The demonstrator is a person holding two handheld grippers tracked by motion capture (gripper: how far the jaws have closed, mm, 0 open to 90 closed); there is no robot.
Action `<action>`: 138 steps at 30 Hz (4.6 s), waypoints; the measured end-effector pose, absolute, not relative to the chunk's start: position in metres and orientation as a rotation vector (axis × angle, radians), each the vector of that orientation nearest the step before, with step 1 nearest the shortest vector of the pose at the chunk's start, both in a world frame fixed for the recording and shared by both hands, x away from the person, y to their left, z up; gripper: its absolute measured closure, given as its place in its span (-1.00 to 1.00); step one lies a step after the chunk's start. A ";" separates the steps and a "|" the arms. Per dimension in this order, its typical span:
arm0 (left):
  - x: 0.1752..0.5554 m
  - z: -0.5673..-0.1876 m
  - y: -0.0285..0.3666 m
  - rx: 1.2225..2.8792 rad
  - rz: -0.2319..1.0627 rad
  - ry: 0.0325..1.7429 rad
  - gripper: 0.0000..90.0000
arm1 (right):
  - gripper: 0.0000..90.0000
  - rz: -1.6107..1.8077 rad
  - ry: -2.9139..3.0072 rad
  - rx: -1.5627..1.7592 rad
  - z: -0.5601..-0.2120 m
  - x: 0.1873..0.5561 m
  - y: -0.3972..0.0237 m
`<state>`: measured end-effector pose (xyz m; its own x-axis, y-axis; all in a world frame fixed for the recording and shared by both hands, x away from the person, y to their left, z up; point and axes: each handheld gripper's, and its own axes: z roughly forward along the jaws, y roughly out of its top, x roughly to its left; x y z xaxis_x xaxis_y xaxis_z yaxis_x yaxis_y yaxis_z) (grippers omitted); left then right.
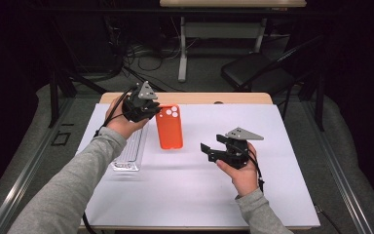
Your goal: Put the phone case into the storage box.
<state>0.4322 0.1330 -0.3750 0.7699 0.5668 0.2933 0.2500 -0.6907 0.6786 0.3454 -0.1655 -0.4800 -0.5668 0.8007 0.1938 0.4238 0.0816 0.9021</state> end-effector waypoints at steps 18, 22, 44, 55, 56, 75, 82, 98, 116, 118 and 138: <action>0.455 -0.371 0.150 2.321 0.686 0.623 0.79 | -0.50 1.475 2.018 1.209 -0.482 0.346 -0.160; 0.460 -0.369 0.154 2.309 0.697 0.633 0.78 | -0.54 1.468 2.005 1.217 -0.483 0.346 -0.158; 0.482 -0.360 0.184 2.249 0.819 0.655 0.78 | -0.67 1.368 2.004 1.212 -0.493 0.343 -0.159; 0.493 -0.362 0.202 2.235 0.870 0.704 0.78 | -0.67 1.376 1.948 1.232 -0.496 0.337 -0.173; 0.494 -0.362 0.204 2.235 0.873 0.707 0.78 | -0.67 1.377 1.942 1.236 -0.497 0.337 -0.174; 0.512 -0.368 0.226 2.244 0.960 0.715 0.78 | -0.67 1.362 1.931 1.261 -0.499 0.336 -0.180; 0.519 -0.372 0.230 2.244 0.977 0.720 0.78 | -0.67 1.363 1.923 1.263 -0.498 0.336 -0.183; 0.528 -0.381 0.232 2.244 1.012 0.725 0.78 | -0.66 1.342 1.917 1.244 -0.498 0.335 -0.184; 0.531 -0.391 0.244 2.235 1.044 0.736 0.79 | -0.66 1.339 1.918 1.251 -0.500 0.335 -0.186; 0.531 -0.394 0.245 2.235 1.045 0.736 0.79 | -0.66 1.337 1.916 1.254 -0.500 0.335 -0.186; 0.538 -0.427 0.242 2.270 1.109 0.727 0.79 | -0.66 1.324 1.924 1.245 -0.501 0.335 -0.186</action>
<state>0.5376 0.2419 -0.4267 0.5239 0.6538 0.5460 0.2395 -0.7282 0.6421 0.3348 -0.1856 -0.5014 -0.4642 0.8804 0.0970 0.4052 0.1137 0.9071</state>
